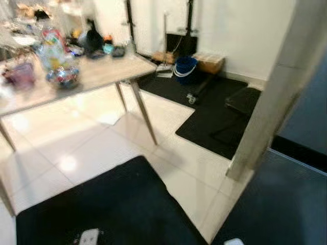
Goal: Restocking fridge
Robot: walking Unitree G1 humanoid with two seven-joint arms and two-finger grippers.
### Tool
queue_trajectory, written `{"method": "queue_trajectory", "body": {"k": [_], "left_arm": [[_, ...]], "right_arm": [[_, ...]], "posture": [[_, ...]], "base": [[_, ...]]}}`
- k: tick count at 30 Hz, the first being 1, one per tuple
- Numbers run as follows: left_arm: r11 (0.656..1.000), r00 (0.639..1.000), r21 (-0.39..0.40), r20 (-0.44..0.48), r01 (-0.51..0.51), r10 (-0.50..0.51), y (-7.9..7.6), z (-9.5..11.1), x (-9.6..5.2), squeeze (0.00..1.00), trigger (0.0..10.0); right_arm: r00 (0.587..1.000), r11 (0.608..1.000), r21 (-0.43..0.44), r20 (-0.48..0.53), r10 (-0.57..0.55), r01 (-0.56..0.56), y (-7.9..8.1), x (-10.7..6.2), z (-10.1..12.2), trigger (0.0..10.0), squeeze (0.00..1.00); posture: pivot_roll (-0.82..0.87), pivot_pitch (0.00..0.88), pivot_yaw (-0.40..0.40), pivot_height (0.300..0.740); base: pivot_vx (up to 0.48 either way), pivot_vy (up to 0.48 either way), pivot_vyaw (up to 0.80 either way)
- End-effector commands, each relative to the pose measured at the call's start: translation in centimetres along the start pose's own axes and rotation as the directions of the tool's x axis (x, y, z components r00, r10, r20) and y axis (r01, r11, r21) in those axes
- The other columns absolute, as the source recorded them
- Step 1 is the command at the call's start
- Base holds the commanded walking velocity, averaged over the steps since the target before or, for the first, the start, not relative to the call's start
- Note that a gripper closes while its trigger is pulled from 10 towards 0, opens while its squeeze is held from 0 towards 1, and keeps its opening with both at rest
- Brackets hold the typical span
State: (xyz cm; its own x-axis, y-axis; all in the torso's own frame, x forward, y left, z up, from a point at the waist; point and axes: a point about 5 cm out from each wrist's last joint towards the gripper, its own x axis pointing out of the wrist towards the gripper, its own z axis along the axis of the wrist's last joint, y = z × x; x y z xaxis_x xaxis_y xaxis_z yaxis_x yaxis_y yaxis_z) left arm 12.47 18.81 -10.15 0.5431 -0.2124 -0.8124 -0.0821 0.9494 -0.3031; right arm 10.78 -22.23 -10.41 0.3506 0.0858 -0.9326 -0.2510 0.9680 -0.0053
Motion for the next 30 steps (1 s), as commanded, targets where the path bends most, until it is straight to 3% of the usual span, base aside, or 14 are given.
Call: {"method": "queue_trajectory", "body": {"k": [1,30], "left_arm": [[0.998,1.0,0.054,-0.002,-0.023,0.023,0.2,-0.2,-0.1,0.0,10.0],[0.996,0.995,0.065,-0.078,-0.055,0.06,0.0,-1.0,0.0,0.0,10.0]], "right_arm": [[1.0,1.0,-0.001,-0.024,0.008,-0.008,0.2,-0.1,-0.6,10.0,0.0],[1.0,1.0,-0.008,-0.02,0.018,-0.018,0.1,0.0,-0.3,10.0,0.0]], "posture": [[-0.04,0.0,0.017,0.74],[-0.05,0.0,0.001,0.74]], "base": [[0.0,0.0,0.75],[0.0,0.0,0.75]]}}
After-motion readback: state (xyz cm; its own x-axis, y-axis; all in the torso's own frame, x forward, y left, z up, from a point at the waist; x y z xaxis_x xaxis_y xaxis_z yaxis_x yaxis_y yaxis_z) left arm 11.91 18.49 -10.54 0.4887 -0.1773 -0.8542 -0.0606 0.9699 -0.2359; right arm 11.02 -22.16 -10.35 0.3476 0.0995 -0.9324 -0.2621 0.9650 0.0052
